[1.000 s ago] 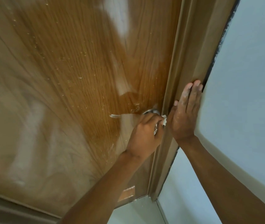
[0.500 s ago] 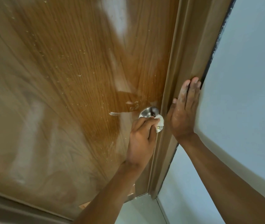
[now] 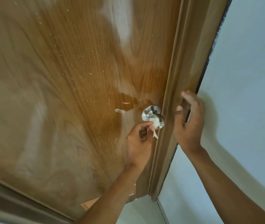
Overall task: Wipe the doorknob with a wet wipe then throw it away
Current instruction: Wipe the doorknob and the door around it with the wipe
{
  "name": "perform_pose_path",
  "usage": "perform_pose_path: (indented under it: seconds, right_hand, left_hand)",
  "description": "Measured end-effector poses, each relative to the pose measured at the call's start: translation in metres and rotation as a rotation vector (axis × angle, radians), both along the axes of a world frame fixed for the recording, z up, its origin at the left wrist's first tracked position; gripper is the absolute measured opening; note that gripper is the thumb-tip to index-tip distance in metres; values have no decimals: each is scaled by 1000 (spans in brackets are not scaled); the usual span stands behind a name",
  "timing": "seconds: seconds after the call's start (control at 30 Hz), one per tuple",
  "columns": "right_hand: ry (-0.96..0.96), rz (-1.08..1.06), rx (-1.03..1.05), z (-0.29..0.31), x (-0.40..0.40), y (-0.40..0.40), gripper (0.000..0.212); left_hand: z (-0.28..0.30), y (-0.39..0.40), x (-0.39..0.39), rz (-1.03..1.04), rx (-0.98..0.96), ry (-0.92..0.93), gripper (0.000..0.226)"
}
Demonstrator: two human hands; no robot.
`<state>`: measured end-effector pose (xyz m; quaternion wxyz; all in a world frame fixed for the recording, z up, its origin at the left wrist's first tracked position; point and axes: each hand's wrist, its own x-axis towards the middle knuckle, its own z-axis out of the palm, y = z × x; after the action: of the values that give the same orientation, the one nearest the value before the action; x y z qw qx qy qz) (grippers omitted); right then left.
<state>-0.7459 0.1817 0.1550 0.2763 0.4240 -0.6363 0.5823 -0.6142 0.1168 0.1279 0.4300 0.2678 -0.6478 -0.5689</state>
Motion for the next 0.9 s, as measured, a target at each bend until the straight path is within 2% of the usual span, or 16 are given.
perform_pose_path:
  seconds: [0.1, 0.17, 0.3, 0.43, 0.57, 0.63, 0.77, 0.83, 0.9]
  right_hand:
    - [-237, 229, 102, -12, 23, 18, 22]
    - [-387, 319, 194, -25, 35, 22, 20]
    - [-568, 375, 211, -33, 41, 25, 27]
    - [-588, 402, 197, -29, 37, 29, 4]
    - [-674, 379, 182, -29, 38, 28, 9]
    - [-661, 306, 186, -28, 38, 25, 9]
    - [-453, 64, 134, -17, 32, 17, 15]
    - [-329, 21, 135, -10, 26, 9, 17]
    - [-225, 71, 238, -9, 21, 0, 17]
  left_hand:
    - [7, 7, -2, -56, 307, 126, 22]
    - [10, 9, -3, -151, 410, 169, 26]
    - [9, 12, 0, -206, 347, 137, 13]
    - [5, 7, 4, -152, 359, 147, 9]
    - [3, 6, 5, -118, 261, 89, 11]
    - [4, 6, 3, -99, 230, 56, 13]
    - [11, -6, -2, 10, 134, 10, 20]
    - [18, -17, -5, -18, 78, -81, 25]
    - [23, -26, -8, -85, 20, -185, 30]
